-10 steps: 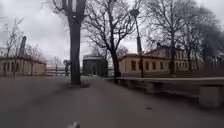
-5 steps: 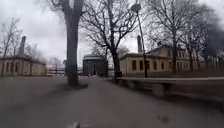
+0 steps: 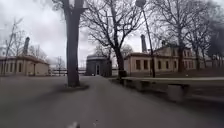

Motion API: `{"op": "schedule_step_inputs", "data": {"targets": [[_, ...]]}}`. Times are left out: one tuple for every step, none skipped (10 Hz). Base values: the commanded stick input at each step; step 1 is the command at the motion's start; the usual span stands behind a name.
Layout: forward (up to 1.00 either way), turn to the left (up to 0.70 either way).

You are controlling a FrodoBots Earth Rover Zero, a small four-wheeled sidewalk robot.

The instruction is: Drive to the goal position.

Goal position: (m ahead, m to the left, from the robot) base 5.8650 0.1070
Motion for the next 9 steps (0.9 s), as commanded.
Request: {"op": "schedule_step_inputs", "data": {"targets": [[1.0,0.0],[1.0,0.0],[1.0,0.0],[1.0,0.0],[1.0,0.0],[1.0,0.0],[1.0,0.0],[1.0,0.0],[1.0,0.0]]}}
